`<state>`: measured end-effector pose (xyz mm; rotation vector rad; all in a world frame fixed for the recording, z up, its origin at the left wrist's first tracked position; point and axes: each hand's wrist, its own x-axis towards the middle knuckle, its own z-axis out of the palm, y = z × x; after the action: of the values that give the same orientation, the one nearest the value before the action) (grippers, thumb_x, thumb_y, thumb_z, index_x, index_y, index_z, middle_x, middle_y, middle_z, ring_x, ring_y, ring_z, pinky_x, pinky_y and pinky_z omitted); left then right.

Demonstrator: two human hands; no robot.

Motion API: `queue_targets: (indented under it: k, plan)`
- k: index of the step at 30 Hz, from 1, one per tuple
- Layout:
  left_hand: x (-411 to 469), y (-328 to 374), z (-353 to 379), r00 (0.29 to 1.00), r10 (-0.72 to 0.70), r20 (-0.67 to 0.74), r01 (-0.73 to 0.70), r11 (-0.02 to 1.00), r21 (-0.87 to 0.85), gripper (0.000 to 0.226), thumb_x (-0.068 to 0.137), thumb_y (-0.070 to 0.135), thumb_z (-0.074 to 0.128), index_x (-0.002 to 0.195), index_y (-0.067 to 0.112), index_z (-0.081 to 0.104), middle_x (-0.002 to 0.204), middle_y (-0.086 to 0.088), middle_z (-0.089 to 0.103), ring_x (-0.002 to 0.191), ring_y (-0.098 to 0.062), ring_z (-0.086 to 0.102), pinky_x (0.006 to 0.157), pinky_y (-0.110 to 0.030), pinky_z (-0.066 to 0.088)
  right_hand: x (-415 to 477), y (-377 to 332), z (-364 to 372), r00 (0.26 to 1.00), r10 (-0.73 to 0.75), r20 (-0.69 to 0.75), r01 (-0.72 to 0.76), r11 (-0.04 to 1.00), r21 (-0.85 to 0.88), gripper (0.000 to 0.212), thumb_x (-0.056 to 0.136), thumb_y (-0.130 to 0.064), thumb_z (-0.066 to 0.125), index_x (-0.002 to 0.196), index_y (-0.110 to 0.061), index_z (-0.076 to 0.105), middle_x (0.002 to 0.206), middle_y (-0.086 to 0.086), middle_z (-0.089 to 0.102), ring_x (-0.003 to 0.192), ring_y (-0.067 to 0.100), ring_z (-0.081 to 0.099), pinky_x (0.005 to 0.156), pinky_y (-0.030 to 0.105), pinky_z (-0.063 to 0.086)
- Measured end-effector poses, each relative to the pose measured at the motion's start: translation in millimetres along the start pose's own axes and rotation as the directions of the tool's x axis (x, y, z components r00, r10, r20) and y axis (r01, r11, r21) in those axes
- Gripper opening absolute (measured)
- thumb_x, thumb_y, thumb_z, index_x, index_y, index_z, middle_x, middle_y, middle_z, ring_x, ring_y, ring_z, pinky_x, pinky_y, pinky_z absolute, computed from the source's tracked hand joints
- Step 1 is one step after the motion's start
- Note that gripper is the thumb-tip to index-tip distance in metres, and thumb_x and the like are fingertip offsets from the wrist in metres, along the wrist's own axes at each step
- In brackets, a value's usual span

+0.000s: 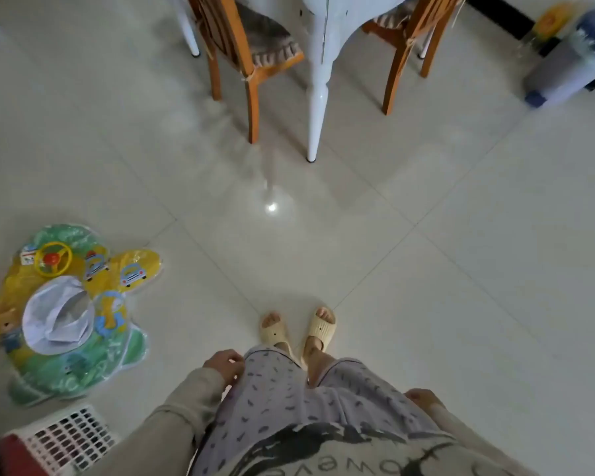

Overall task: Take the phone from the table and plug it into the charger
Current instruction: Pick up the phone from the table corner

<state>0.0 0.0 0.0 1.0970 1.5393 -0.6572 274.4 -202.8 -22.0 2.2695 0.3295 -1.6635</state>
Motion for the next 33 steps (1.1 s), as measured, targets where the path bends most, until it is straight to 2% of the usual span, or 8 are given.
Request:
queue_targets:
  k: [3,6,9,11,13,17,21,33]
  plan:
    - [7.1,19.9,3.1,0.999,0.023,-0.040,-0.031,0.977,-0.210,0.016,0.086,0.002,0.046,0.078,0.013,0.054,0.068,-0.007,0.057,0.054,-0.017,0.050,0.045,-0.020,0.034,4.9,3.5,-9.5,1.000,0.016,0.018,-0.016,1.000,0.010,0.033,0.092,-0.018,0.042,0.117,-0.007,0.061,0.129,0.008,0.060,0.118,0.022,0.056,0.098,0.026,0.042]
    - [9.4,39.0,7.1,0.996,0.039,-0.078,-0.059,0.960,-0.275,0.018,0.085,0.002,0.048,0.074,0.015,0.055,0.069,-0.005,0.058,0.055,-0.016,0.051,0.044,-0.018,0.037,11.8,-5.6,-24.3,0.999,-0.039,0.000,0.039,0.999,0.001,0.029,0.091,-0.013,0.046,0.112,-0.003,0.063,0.120,0.010,0.064,0.108,0.023,0.059,0.093,0.027,0.045]
    - [13.2,42.5,11.1,0.994,0.049,-0.094,-0.071,0.967,-0.245,0.013,0.084,0.003,0.051,0.089,0.007,0.063,0.090,-0.017,0.064,0.076,-0.030,0.060,0.063,-0.026,0.043,9.4,-31.0,-49.5,0.993,-0.111,-0.038,0.117,0.971,0.211,0.017,0.089,-0.007,0.045,0.093,-0.001,0.061,0.077,0.010,0.063,0.062,0.022,0.054,0.058,0.028,0.047]
    - [20.6,38.5,9.9,0.992,0.027,-0.125,-0.050,0.982,-0.184,0.022,0.084,0.005,0.053,0.102,-0.001,0.065,0.108,-0.022,0.066,0.103,-0.036,0.061,0.082,-0.036,0.048,5.7,-53.9,-68.4,0.986,-0.153,-0.061,0.164,0.935,0.315,0.010,0.090,-0.005,0.044,0.087,-0.001,0.053,0.064,0.007,0.054,0.052,0.017,0.047,0.048,0.023,0.038]
    - [24.8,34.9,4.5,0.990,0.001,-0.138,-0.024,0.985,-0.170,0.021,0.085,0.003,0.052,0.102,-0.002,0.065,0.112,-0.024,0.065,0.108,-0.039,0.060,0.088,-0.039,0.048,1.4,-79.5,-87.2,0.970,-0.219,-0.104,0.242,0.904,0.352,0.009,0.090,-0.006,0.045,0.089,-0.003,0.054,0.070,0.010,0.057,0.054,0.015,0.049,0.049,0.023,0.039]
    - [37.2,27.9,-15.4,0.997,-0.069,-0.021,0.059,0.953,-0.297,0.012,0.088,-0.002,0.047,0.082,0.006,0.054,0.085,-0.017,0.058,0.068,-0.028,0.055,0.060,-0.027,0.038,-5.9,-127.9,-118.9,0.924,-0.341,-0.174,0.383,0.838,0.389,0.021,0.091,-0.006,0.044,0.105,0.000,0.059,0.089,0.015,0.059,0.060,0.015,0.052,0.054,0.023,0.042]
    - [53.9,33.7,-45.4,0.990,-0.134,0.034,0.137,0.922,-0.362,0.019,0.090,-0.001,0.044,0.076,0.008,0.053,0.069,-0.009,0.054,0.060,-0.021,0.047,0.057,-0.023,0.031,-5.2,-169.3,-143.3,0.906,-0.377,-0.192,0.423,0.816,0.393,0.026,0.090,-0.005,0.042,0.109,0.000,0.058,0.090,0.012,0.059,0.061,0.014,0.053,0.056,0.022,0.043]
    - [103.7,203.2,-192.7,0.998,0.068,-0.015,-0.069,0.984,-0.166,0.008,0.092,0.006,0.043,0.092,0.008,0.051,0.084,-0.011,0.057,0.057,-0.015,0.049,0.053,-0.022,0.030,21.7,-246.4,-199.9,0.981,-0.120,-0.153,0.181,0.854,0.488,0.015,0.088,0.000,0.044,0.092,-0.002,0.058,0.062,0.005,0.054,0.053,0.017,0.049,0.049,0.024,0.039]
